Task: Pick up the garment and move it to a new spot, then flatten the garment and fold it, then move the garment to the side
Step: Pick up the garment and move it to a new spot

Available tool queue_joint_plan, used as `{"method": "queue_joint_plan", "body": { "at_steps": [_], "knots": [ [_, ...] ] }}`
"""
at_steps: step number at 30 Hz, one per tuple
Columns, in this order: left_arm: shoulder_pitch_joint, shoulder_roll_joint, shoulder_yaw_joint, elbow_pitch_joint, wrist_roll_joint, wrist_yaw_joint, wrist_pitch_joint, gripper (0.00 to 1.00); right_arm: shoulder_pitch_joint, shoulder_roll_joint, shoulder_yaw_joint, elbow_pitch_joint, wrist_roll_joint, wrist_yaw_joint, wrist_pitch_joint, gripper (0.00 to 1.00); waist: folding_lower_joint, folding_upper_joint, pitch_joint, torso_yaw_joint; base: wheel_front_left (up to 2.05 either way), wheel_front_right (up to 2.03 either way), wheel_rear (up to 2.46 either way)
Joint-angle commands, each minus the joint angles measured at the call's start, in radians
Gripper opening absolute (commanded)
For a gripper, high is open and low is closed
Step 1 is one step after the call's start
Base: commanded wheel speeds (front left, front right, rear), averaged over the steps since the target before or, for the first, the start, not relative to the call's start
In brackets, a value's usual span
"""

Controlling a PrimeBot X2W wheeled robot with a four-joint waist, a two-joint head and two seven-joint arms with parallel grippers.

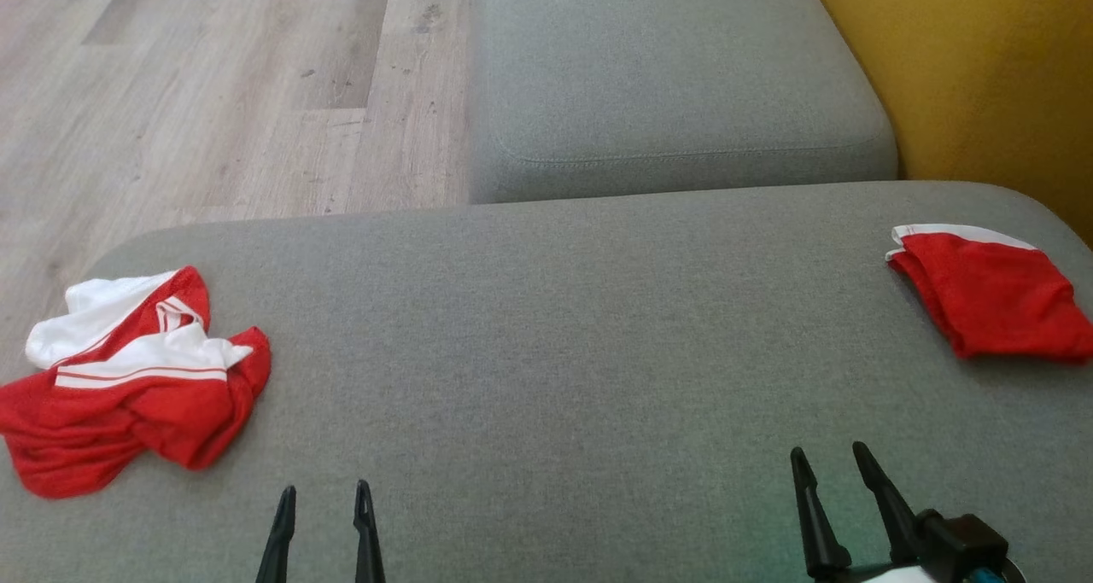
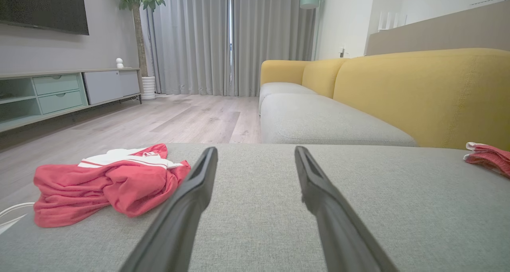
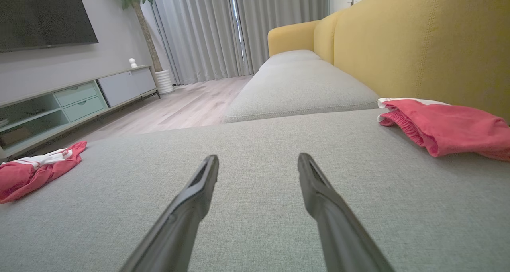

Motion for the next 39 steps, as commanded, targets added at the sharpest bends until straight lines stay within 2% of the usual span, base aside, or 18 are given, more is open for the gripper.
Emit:
{"method": "queue_joint_plan", "body": {
  "at_steps": [1, 7, 11, 16, 26, 31, 39],
  "knots": [
    [-0.040, -0.005, 0.037, -0.027, 0.006, -0.004, -0.005, 1.00, -0.030, -0.004, 0.024, -0.033, 0.001, 0.007, -0.014, 1.00, 0.0000, -0.0001, 0.000, 0.000, 0.00, 0.00, 0.00],
    [-0.047, -0.005, 0.032, -0.018, 0.006, -0.006, -0.005, 1.00, -0.028, -0.004, 0.025, -0.028, -0.010, 0.007, -0.014, 1.00, 0.0000, -0.0001, 0.005, 0.006, 0.00, 0.00, 0.00],
    [-0.049, -0.005, 0.031, -0.012, 0.006, -0.006, -0.005, 1.00, -0.023, -0.004, 0.031, -0.031, -0.012, 0.007, -0.014, 1.00, 0.0000, -0.0001, 0.006, 0.033, 0.00, 0.00, 0.00],
    [-0.052, -0.005, 0.033, -0.012, 0.014, -0.002, -0.005, 1.00, -0.021, -0.003, 0.046, -0.032, -0.008, 0.007, -0.014, 1.00, 0.0000, -0.0001, 0.004, 0.117, 0.00, 0.00, 0.00],
    [-0.037, -0.005, 0.086, -0.032, 0.046, -0.005, -0.005, 1.00, -0.022, -0.003, 0.088, -0.036, 0.036, 0.007, -0.014, 1.00, 0.0000, -0.0001, 0.011, 0.328, 0.00, 0.00, 0.00],
    [-0.031, -0.005, 0.108, -0.045, 0.051, -0.004, -0.005, 1.00, -0.025, -0.003, 0.102, -0.033, 0.043, 0.007, -0.014, 1.00, 0.0000, -0.0001, 0.023, 0.375, 0.00, 0.00, 0.00],
    [-0.051, -0.005, 0.146, -0.093, 0.042, 0.020, -0.005, 1.00, -0.034, -0.003, 0.102, -0.025, 0.022, 0.007, -0.014, 1.00, 0.0000, -0.0001, 0.057, 0.409, 0.00, 0.00, 0.00]
  ]
}}
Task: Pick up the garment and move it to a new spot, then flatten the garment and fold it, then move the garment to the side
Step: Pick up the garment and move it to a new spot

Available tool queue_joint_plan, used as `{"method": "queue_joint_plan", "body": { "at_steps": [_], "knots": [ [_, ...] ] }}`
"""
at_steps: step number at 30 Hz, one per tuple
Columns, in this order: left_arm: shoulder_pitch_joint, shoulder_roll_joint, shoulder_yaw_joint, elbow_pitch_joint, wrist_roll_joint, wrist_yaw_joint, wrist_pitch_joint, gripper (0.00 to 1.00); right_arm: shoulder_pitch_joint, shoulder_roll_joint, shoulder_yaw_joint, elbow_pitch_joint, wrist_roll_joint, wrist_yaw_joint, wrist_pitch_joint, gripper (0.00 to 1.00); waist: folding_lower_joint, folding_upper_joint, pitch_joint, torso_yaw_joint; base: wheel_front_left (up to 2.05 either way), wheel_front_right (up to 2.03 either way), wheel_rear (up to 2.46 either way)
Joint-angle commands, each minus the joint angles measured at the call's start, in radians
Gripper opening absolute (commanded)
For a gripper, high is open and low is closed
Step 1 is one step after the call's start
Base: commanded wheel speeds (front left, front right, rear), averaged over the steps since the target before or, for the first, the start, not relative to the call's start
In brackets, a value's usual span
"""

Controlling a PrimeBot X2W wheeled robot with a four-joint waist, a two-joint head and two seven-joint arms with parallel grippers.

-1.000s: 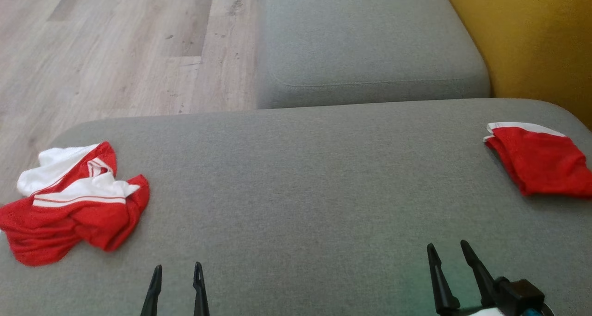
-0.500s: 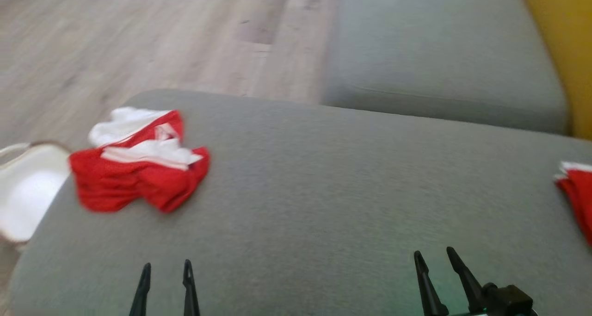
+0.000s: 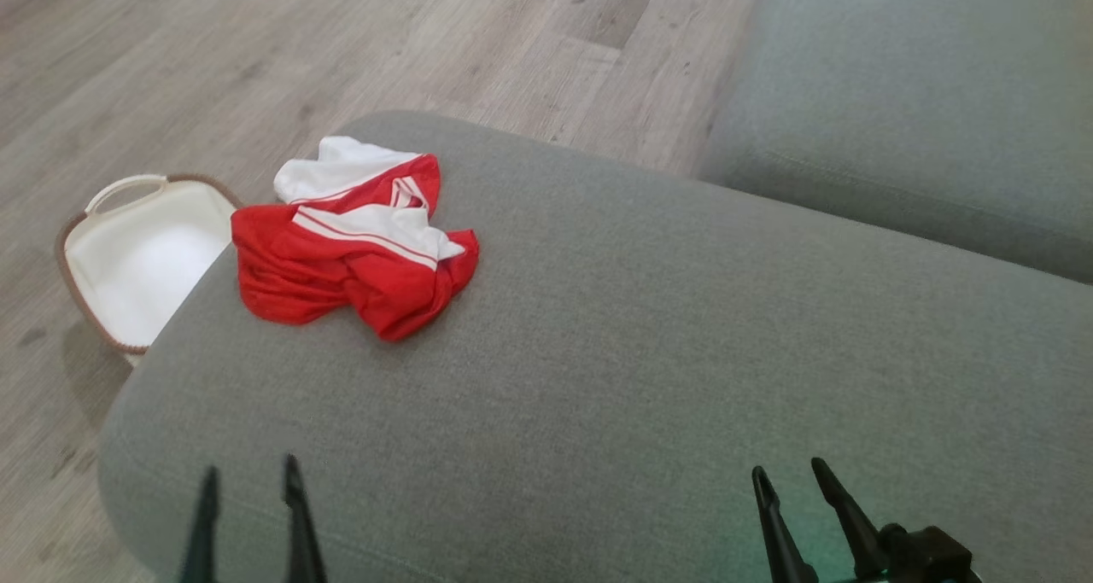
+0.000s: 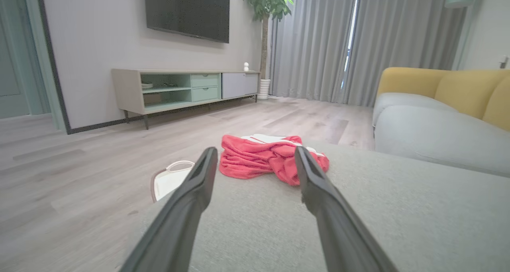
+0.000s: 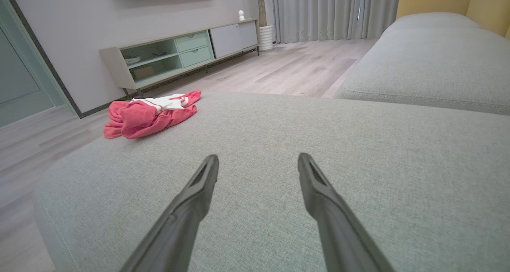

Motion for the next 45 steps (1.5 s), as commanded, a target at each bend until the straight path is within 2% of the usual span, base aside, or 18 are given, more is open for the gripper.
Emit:
{"method": "queue_joint_plan", "body": {
  "at_steps": [1, 4, 7, 11, 14, 17, 20, 21, 26, 28, 32, 36, 37, 38, 45],
  "knots": [
    [-0.065, -0.003, 0.042, -0.044, 0.005, 0.001, -0.005, 1.00, -0.048, -0.006, 0.014, -0.029, -0.011, 0.007, -0.014, 1.00, 0.0000, 0.0000, 0.011, 0.005, 0.00, 0.00, 0.00],
    [-0.148, 0.031, 0.081, -0.073, 0.009, -0.024, -0.005, 1.00, -0.051, -0.015, 0.007, -0.038, -0.035, 0.007, -0.014, 1.00, 0.0000, 0.0000, 0.064, 0.004, 0.00, 0.00, 0.00],
    [-0.306, 0.083, 0.108, -0.082, 0.010, -0.062, -0.005, 1.00, -0.078, -0.061, 0.003, -0.063, -0.058, 0.007, -0.014, 1.00, 0.0000, 0.0000, 0.166, -0.001, 0.00, 0.00, 0.00],
    [-0.586, 0.156, 0.129, 0.014, -0.003, -0.112, 0.016, 1.00, -0.124, -0.143, -0.008, -0.101, -0.077, 0.007, -0.014, 1.00, 0.0000, 0.0000, 0.295, -0.003, 0.00, 0.00, 0.00],
    [-0.825, 0.194, 0.126, 0.175, -0.025, -0.157, 0.045, 1.00, -0.151, -0.202, -0.030, -0.138, -0.089, 0.007, -0.014, 1.00, 0.0000, 0.0000, 0.378, 0.002, 0.00, 0.00, 0.00],
    [-1.034, 0.196, 0.117, 0.406, -0.059, -0.188, 0.104, 1.00, -0.179, -0.257, -0.044, -0.185, -0.101, 0.007, -0.007, 1.00, 0.0000, 0.0000, 0.447, 0.002, 0.00, 0.00, 0.00],
    [-1.197, 0.196, 0.127, 0.662, -0.092, -0.196, 0.194, 1.00, -0.210, -0.302, -0.049, -0.250, -0.109, 0.007, 0.023, 1.00, 0.0000, 0.0000, 0.508, -0.010, 0.00, 0.00, 0.00],
    [-1.241, 0.196, 0.137, 0.740, -0.103, -0.185, 0.219, 1.00, -0.219, -0.315, -0.049, -0.273, -0.109, 0.007, 0.035, 1.00, 0.0000, 0.0000, 0.526, -0.015, 0.00, 0.00, 0.00],
    [-1.368, 0.205, 0.153, 1.068, -0.138, -0.181, 0.374, 1.00, -0.244, -0.358, -0.041, -0.388, -0.117, 0.007, 0.092, 1.00, 0.0000, 0.0000, 0.598, -0.049, 0.00, 0.00, 0.00],
    [-1.385, 0.187, 0.166, 1.155, -0.163, -0.179, 0.424, 1.00, -0.240, -0.365, -0.047, -0.422, -0.120, 0.007, 0.109, 1.00, 0.0000, 0.0000, 0.614, -0.060, 0.00, 0.00, 0.00],
    [-1.399, 0.159, 0.214, 1.267, -0.240, -0.226, 0.501, 1.00, -0.227, -0.371, -0.078, -0.474, -0.130, 0.007, 0.131, 1.00, 0.0000, 0.0000, 0.644, -0.077, 0.00, 0.00, 0.00],
    [-1.395, 0.153, 0.227, 1.300, -0.272, -0.258, 0.545, 1.00, -0.219, -0.373, -0.094, -0.492, -0.134, 0.007, 0.134, 1.00, 0.0000, 0.0000, 0.652, -0.085, 0.00, 0.00, 0.00],
    [-1.395, 0.155, 0.227, 1.303, -0.277, -0.266, 0.547, 0.16, -0.219, -0.371, -0.096, -0.495, -0.135, 0.007, 0.133, 1.00, 0.0000, 0.0000, 0.652, -0.088, 0.00, 0.00, 0.00],
    [-1.397, 0.157, 0.226, 1.301, -0.280, -0.274, 0.529, 0.00, -0.220, -0.368, -0.098, -0.496, -0.136, 0.007, 0.131, 1.00, 0.0000, 0.0000, 0.650, -0.090, 0.00, 0.00, 0.00],
    [-1.428, 0.225, 0.154, 1.200, -0.214, -0.296, 0.176, 0.00, -0.241, -0.316, -0.066, -0.431, -0.132, 0.007, 0.074, 1.00, 0.0000, 0.0000, 0.562, -0.123, 0.00, 0.00, 0.00]
  ]
}}
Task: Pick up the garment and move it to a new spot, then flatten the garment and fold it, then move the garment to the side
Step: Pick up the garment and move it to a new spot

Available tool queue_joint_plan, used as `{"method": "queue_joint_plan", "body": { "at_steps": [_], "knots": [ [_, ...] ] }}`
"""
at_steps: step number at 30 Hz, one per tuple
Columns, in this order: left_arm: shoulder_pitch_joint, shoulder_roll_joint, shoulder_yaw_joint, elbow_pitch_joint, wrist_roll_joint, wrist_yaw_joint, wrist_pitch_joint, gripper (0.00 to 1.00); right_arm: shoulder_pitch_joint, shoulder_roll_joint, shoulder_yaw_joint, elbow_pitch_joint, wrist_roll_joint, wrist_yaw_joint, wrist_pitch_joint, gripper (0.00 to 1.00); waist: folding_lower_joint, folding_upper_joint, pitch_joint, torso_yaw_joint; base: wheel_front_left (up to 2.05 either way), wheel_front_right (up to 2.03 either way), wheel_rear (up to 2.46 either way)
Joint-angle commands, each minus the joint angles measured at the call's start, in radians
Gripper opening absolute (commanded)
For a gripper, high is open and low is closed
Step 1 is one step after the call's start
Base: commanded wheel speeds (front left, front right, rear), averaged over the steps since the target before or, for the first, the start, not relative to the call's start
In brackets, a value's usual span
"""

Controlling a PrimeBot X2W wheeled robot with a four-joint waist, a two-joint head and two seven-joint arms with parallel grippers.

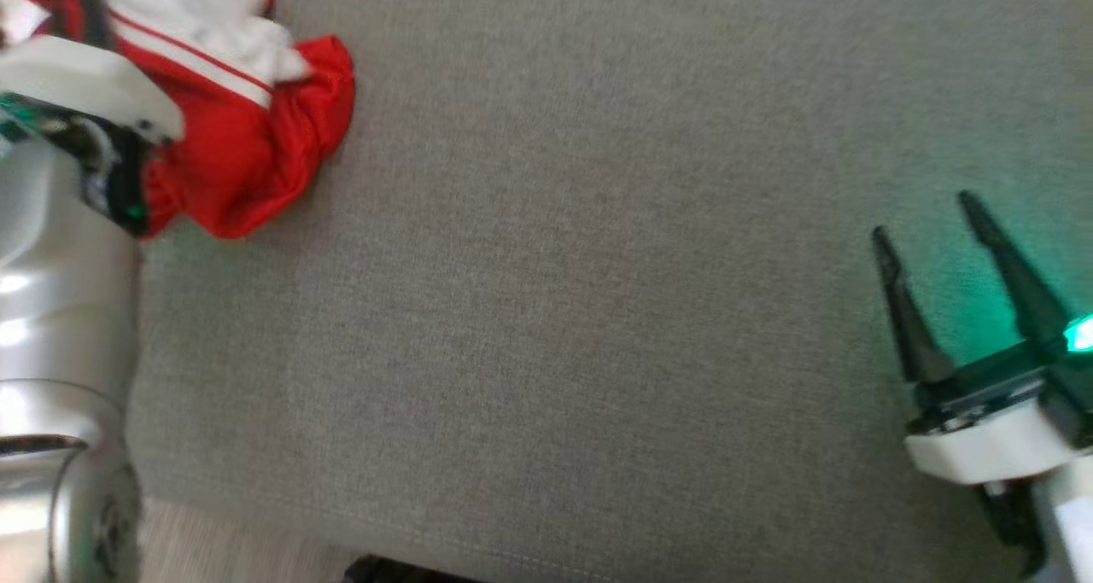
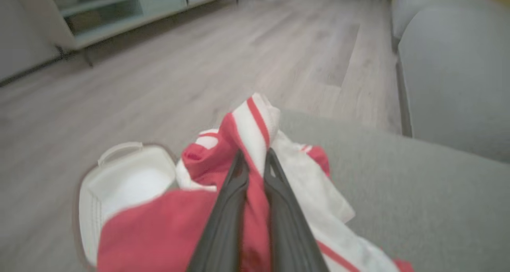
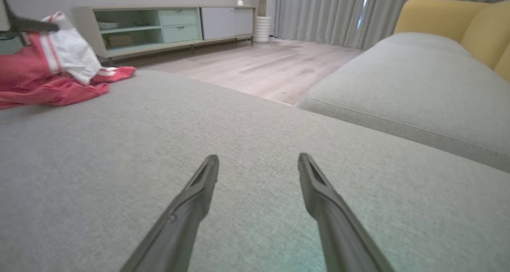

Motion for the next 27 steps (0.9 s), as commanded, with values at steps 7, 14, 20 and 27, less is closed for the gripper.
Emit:
{"method": "queue_joint_plan", "body": {
  "at_steps": [7, 14, 20, 27],
  "knots": [
    [-0.067, 0.124, -0.123, -0.116, 0.053, -0.006, -0.161, 0.00, -0.026, 0.097, 0.084, 0.111, 0.017, 0.007, -0.079, 1.00, -0.0001, 0.0000, -0.220, -0.105, 0.00, 0.00, 0.00],
    [-0.086, 0.162, -0.356, -0.301, -0.049, -0.006, -0.126, 0.00, -0.021, 0.201, 0.125, 0.194, 0.044, 0.007, -0.095, 1.00, -0.0001, 0.0000, -0.416, -0.259, 0.00, 0.00, 0.00],
    [-0.097, 0.203, -0.469, -0.450, -0.149, -0.007, -0.055, 0.00, -0.006, 0.239, 0.138, 0.187, 0.056, 0.007, -0.096, 1.00, -0.0001, 0.0000, -0.468, -0.378, 0.00, 0.00, 0.00],
    [-0.120, 0.170, -0.498, -0.524, -0.199, -0.006, -0.045, 0.00, -0.017, 0.263, 0.139, 0.176, 0.062, 0.007, -0.096, 1.00, -0.0001, 0.0000, -0.446, -0.483, 0.00, 0.00, 0.00]
  ]
}}
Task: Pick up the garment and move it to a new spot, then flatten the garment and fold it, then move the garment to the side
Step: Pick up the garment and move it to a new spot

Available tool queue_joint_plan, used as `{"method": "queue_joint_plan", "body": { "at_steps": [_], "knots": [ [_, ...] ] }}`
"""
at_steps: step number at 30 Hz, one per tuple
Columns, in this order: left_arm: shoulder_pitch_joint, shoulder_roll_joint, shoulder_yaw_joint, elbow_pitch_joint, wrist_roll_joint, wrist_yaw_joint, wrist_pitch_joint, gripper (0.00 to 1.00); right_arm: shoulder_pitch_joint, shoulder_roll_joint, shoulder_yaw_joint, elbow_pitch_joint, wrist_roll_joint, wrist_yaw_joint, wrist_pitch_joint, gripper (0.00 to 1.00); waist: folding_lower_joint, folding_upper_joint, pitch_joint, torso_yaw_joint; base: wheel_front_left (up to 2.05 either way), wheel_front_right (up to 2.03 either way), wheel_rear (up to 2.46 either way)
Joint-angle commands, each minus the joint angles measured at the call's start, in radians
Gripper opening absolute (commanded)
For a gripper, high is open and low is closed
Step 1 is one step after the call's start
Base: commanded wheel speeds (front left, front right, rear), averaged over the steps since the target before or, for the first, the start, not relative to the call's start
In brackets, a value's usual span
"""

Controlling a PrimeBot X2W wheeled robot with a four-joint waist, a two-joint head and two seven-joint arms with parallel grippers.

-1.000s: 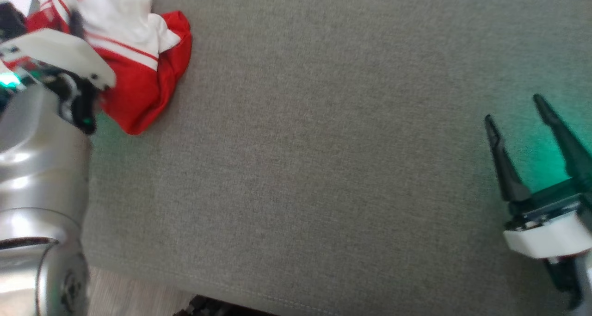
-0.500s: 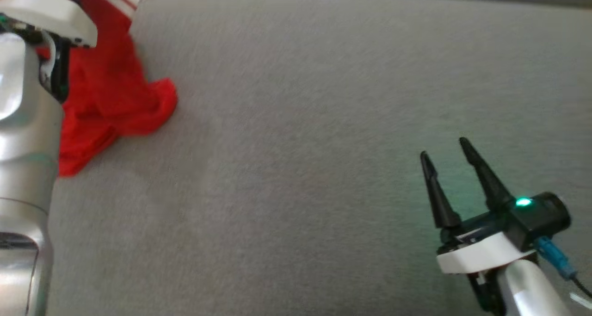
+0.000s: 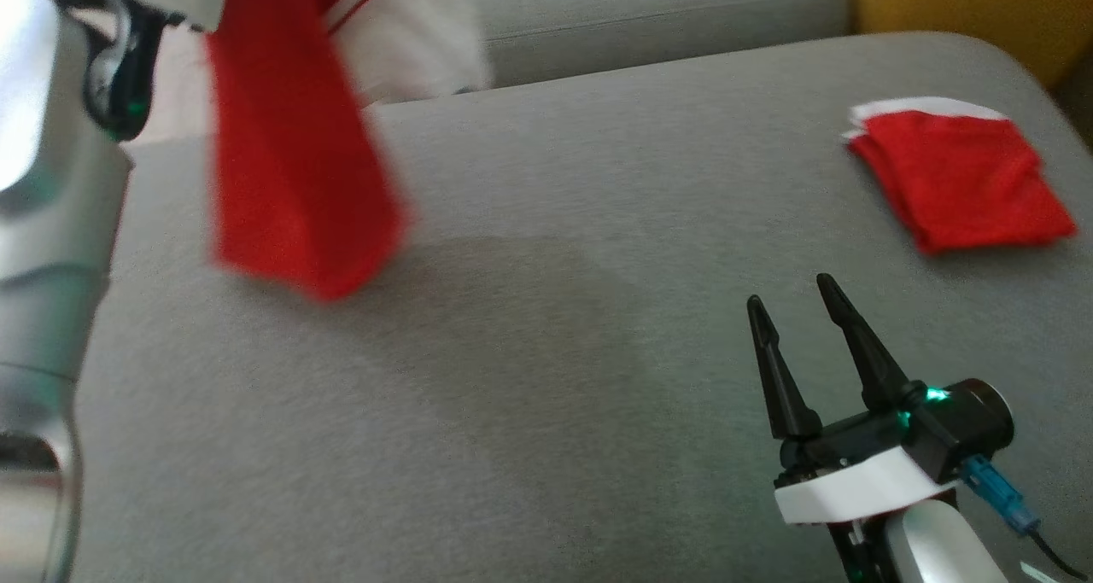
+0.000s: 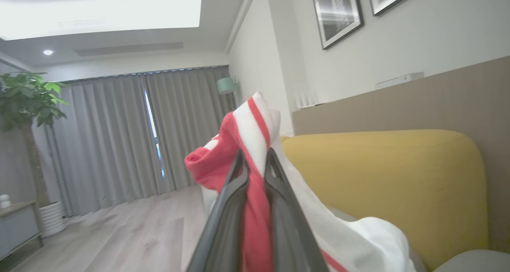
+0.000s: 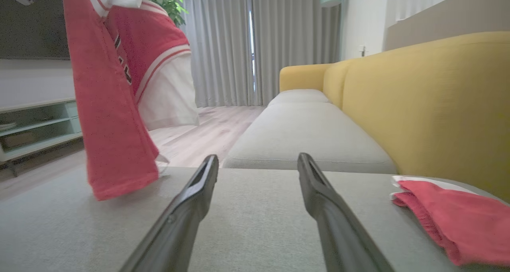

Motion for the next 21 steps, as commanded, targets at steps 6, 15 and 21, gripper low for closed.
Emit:
{"method": "queue_joint_plan", "body": {
  "at_steps": [6, 15, 21],
  "knots": [
    [-0.004, -0.022, -0.005, -0.047, -0.013, 0.006, -0.025, 0.00, -0.048, 0.019, 0.028, -0.042, 0.013, 0.007, -0.011, 1.00, 0.0002, 0.0000, 0.032, -0.094, 0.00, 0.00, 0.00],
    [0.387, -0.110, -0.075, -0.112, 0.025, 0.075, -0.141, 0.00, -0.045, 0.036, 0.011, -0.049, 0.021, 0.007, -0.011, 1.00, 0.0002, 0.0000, 0.116, -0.099, 0.00, 0.00, 0.00],
    [0.655, -0.194, -0.057, -0.236, 0.107, 0.113, -0.144, 0.00, -0.040, 0.040, -0.002, -0.027, 0.022, 0.007, -0.011, 1.00, 0.0002, 0.0000, 0.131, -0.063, 0.00, 0.00, 0.00]
  ]
}}
